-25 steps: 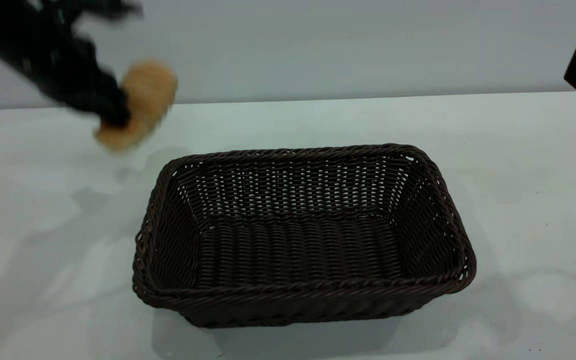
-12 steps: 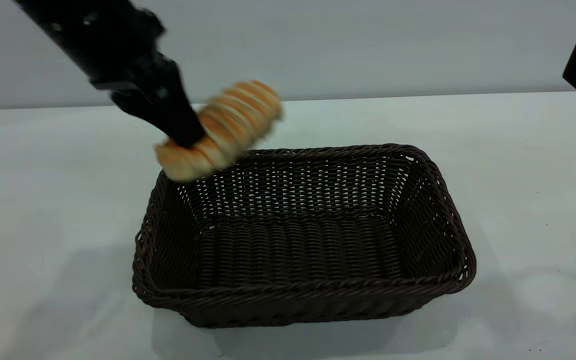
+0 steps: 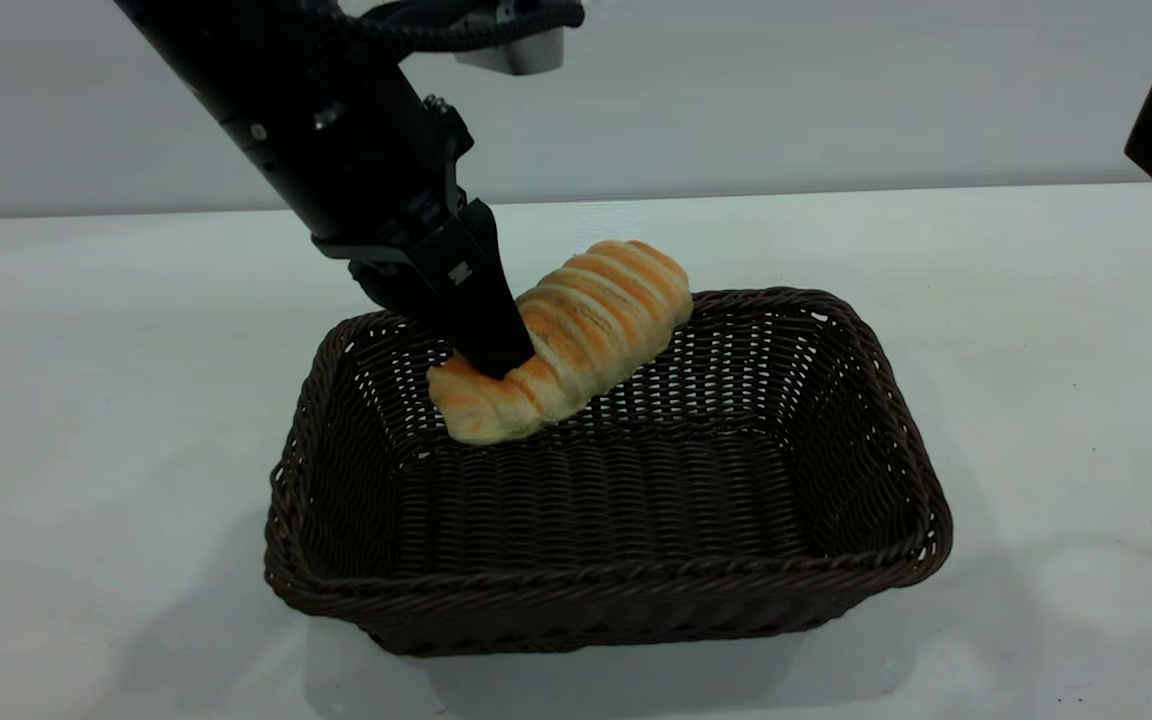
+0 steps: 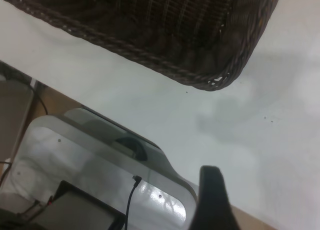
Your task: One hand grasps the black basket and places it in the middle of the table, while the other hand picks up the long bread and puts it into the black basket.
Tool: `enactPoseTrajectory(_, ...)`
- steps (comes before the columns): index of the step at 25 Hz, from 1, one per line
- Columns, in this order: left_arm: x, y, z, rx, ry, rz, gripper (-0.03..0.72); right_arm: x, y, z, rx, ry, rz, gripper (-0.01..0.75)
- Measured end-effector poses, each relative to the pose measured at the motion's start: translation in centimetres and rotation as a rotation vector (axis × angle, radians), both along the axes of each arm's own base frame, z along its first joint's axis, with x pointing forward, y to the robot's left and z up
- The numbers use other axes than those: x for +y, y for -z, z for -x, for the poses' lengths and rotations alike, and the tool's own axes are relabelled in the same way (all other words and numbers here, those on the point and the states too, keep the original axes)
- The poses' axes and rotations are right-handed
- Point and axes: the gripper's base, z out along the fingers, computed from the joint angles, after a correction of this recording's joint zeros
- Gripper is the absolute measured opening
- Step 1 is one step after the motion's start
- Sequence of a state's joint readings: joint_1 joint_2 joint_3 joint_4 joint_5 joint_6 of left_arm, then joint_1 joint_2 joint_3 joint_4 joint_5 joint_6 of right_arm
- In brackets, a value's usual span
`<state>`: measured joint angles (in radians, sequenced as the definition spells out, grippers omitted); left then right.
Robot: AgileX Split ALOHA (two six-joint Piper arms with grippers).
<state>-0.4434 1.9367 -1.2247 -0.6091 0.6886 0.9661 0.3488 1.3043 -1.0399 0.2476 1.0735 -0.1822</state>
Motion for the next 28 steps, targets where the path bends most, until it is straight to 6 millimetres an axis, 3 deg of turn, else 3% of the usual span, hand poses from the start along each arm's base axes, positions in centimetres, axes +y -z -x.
enactPoseTrajectory(7, 0.0, 0.0, -0.2, -0.019, -0.012, 0.003, 0.352, 0.0, 0.0, 0.0, 0.000, 0.000, 0.000, 0.567)
enactPoseTrajectory(10, 0.2, -1.2, -0.3, -0.051, -0.032, -0.009, 0.420, 0.0, 0.0, -0.1, -0.007, 0.001, -0.001, 0.566)
enactPoseTrajectory(14, 2.0, -5.8, -0.9, -0.146, -0.174, -0.077, 0.450, -0.4, 0.0, -0.1, -0.021, -0.008, 0.045, 0.566)
enactPoseTrajectory(18, 6.5, -11.6, -0.6, -0.271, -0.420, -0.183, 0.451, -1.4, -0.3, 0.3, -0.035, -0.002, 0.138, 0.566)
enactPoseTrajectory(21, 9.6, -15.4, 1.3, -0.346, -0.505, -0.248, 0.452, -2.1, -1.1, 1.2, -0.053, 0.016, 0.173, 0.566)
enactPoseTrajectory(24, 11.3, -18.4, 4.3, -0.362, -0.547, -0.253, 0.453, -2.7, -2.1, 2.5, -0.049, 0.025, 0.177, 0.566)
enactPoseTrajectory(28, 12.8, -20.1, 9.0, -0.373, -0.562, -0.241, 0.453, -3.3, -3.6, 4.4, -0.096, 0.034, 0.152, 0.566)
